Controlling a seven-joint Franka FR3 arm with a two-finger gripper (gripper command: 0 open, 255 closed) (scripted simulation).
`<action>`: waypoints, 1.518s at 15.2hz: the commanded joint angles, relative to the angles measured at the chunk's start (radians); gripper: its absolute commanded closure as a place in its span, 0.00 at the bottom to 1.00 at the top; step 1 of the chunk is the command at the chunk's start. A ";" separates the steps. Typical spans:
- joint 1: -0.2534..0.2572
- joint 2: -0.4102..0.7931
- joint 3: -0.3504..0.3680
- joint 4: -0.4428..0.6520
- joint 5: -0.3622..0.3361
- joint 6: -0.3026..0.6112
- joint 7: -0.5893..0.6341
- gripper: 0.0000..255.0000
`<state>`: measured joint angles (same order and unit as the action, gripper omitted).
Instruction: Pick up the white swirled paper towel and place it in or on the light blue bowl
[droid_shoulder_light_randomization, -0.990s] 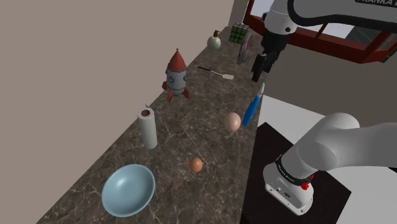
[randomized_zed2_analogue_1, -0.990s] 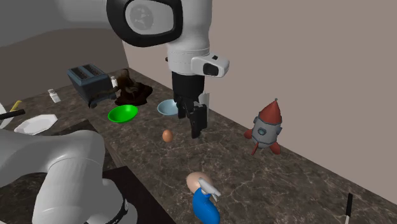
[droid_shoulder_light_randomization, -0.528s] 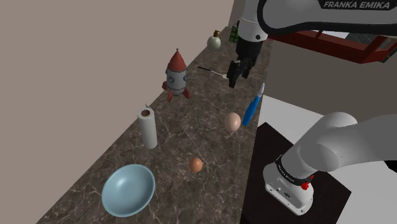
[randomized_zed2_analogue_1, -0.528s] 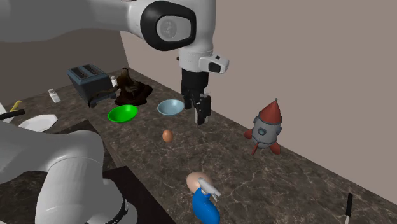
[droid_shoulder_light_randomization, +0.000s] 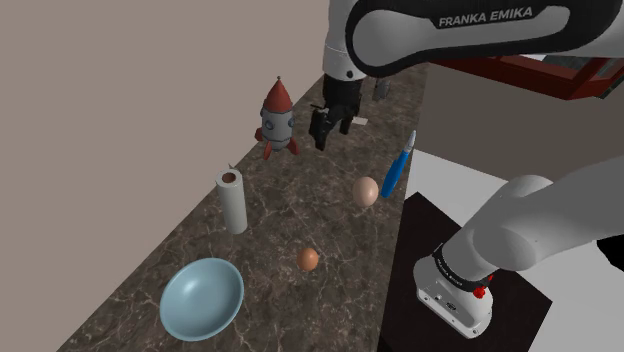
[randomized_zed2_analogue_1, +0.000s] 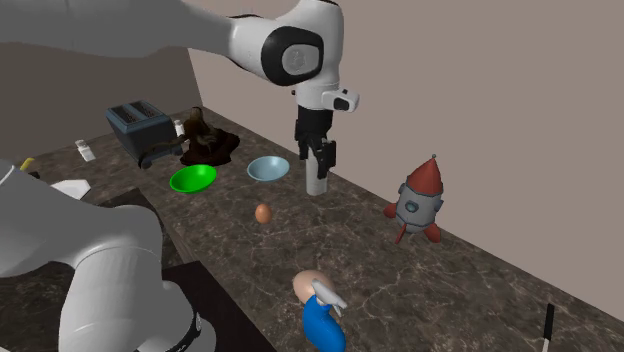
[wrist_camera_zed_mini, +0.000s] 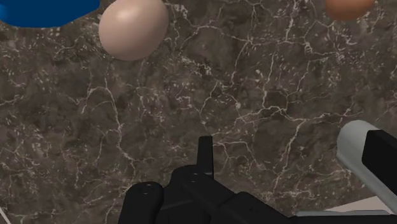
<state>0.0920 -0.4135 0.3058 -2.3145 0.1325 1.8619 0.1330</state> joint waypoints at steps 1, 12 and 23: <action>0.009 0.066 0.035 0.041 0.003 0.030 0.042 0.00; 0.062 0.455 0.173 0.327 -0.100 0.134 0.262 0.00; 0.160 0.743 0.191 0.556 -0.232 0.176 0.403 0.00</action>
<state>0.2514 0.3247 0.4982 -1.7516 -0.0974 2.0266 0.5345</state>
